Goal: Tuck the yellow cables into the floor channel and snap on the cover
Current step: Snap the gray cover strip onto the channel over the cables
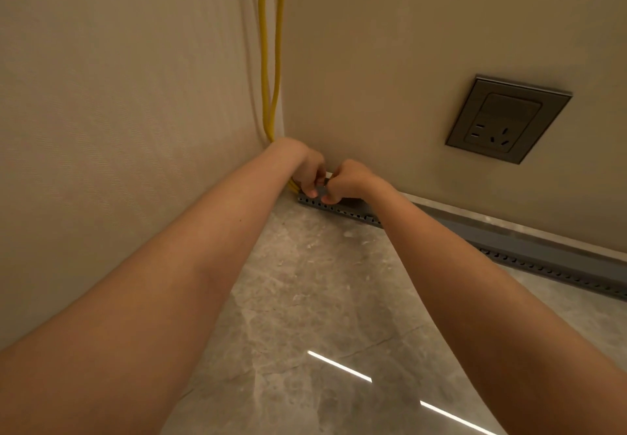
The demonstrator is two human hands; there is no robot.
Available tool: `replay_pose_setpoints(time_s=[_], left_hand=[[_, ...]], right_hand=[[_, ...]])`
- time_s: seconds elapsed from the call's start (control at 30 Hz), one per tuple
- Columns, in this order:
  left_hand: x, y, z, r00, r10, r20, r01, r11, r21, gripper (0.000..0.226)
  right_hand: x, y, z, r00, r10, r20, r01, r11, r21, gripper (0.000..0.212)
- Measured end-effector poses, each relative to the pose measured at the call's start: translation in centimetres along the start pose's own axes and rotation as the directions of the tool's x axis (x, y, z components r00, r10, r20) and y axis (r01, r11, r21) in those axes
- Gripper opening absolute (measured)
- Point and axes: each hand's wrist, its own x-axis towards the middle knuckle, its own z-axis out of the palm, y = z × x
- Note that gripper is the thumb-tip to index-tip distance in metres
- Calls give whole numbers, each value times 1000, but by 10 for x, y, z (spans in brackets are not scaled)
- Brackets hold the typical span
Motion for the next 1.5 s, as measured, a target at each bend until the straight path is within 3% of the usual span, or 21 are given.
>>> replay_pose_setpoints(time_s=[0.3,0.43,0.53,0.6,0.7,0.8,1.03,1.2,1.5], left_hand=[[-1,0,-5,1000,18,18,-18,1000,-9,34],[3,2,-5,1000,20,3,-20,1000,15,28],[3,-2,-3,997,60,-49,-61,998,-23,22],[0,-6,1,991,80,-108,-87,994,-67,34],[-4,-7,6,986,67,-155,-85,990,-117,42],[-1,-5,3,990,47,-130,-63,991,-121,41],[6,-2,-5,998,52,-47,-56,995,-82,39],[6,4,-10,999,50,7,-50,997,-50,38],[-3,1,-2,994,45,-102,-52,996,-68,36]], right_hand=[[9,4,-3,999,5,-33,-2,998,70,42],[8,0,-3,999,1,-51,-2,1000,-20,27],[7,-1,-3,997,-2,-79,-1,999,-38,29],[7,-2,-2,997,3,-82,-7,999,-49,36],[9,-2,-4,998,23,-65,-27,998,-65,21],[11,-3,-5,998,52,-48,-54,997,-53,32],[9,-5,-15,996,74,54,-68,992,-110,26],[3,-13,-18,993,76,95,-59,983,-171,44],[-8,-23,-11,1000,25,0,-23,935,-355,24]])
